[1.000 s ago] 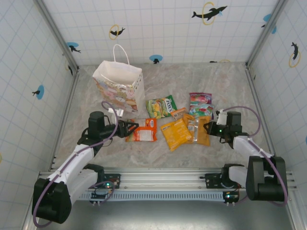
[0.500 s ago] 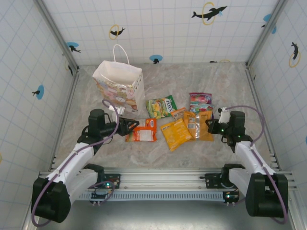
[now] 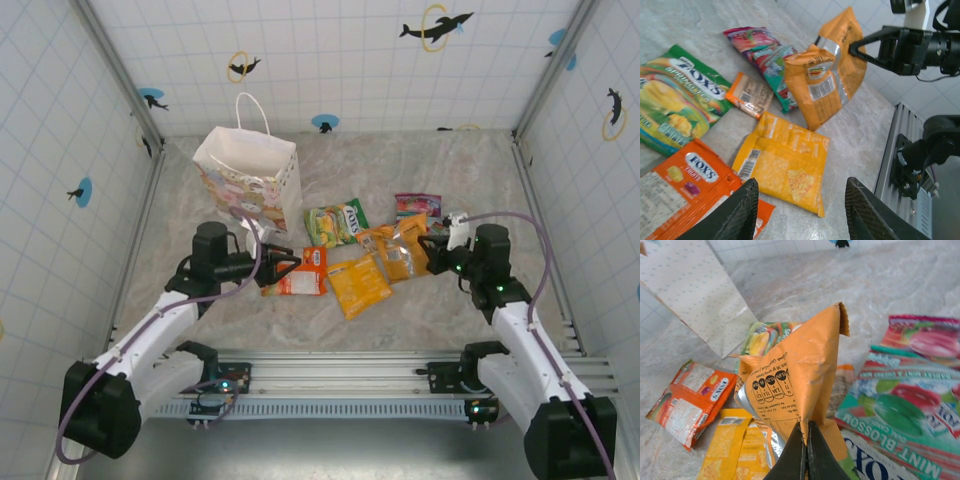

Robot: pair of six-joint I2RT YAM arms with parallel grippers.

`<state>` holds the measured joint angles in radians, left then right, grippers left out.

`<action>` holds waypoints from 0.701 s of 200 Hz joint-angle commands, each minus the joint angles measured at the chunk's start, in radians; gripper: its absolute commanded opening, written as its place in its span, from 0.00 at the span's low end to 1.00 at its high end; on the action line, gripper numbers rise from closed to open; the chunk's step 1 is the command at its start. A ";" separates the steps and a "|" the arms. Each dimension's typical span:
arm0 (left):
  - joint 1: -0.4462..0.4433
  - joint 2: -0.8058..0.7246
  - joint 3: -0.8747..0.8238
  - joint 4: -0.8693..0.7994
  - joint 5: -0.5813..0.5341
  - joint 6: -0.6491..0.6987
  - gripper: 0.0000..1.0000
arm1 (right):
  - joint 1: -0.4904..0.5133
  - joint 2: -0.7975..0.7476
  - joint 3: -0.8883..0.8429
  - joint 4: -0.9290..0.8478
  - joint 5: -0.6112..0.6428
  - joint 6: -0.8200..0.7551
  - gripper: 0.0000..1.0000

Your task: Place the snacks into the paper bag

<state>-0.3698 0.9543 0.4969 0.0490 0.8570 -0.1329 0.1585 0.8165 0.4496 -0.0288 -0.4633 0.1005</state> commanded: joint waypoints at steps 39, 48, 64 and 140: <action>-0.047 0.057 0.083 -0.066 0.018 0.184 0.54 | 0.101 -0.001 0.119 -0.032 0.019 -0.094 0.00; -0.087 0.066 0.090 -0.067 0.017 0.194 0.55 | 0.118 0.001 0.130 -0.036 0.016 -0.099 0.00; -0.104 0.083 0.100 -0.064 0.021 0.214 0.58 | 0.144 0.002 0.143 -0.033 -0.006 -0.112 0.00; -0.182 0.197 0.187 -0.056 -0.005 0.317 0.69 | 0.227 0.022 0.161 0.037 -0.180 -0.127 0.00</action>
<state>-0.5388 1.1305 0.6434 -0.0151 0.8612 0.1192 0.3656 0.8291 0.5526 -0.0410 -0.5621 -0.0135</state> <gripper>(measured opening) 0.683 0.041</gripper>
